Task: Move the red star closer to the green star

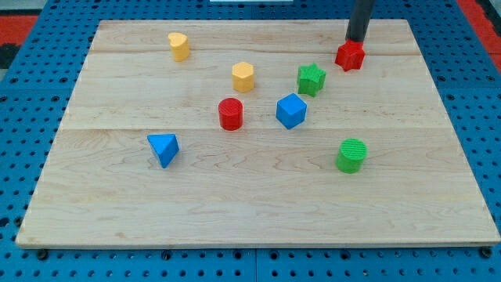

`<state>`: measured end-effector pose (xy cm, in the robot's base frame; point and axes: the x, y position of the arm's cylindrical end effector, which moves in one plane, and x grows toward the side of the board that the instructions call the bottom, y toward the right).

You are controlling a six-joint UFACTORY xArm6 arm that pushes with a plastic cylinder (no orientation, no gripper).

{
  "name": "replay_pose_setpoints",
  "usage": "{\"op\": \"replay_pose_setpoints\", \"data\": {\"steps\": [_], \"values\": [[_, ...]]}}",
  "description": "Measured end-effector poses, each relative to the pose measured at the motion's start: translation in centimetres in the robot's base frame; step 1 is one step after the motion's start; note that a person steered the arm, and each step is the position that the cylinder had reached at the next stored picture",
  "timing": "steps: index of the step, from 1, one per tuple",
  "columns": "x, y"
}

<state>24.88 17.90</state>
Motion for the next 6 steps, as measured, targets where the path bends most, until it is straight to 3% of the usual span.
{"op": "replay_pose_setpoints", "data": {"steps": [2,4,6], "values": [[0.2,1.0],[2.9,3.2],[2.5,-3.7]]}}
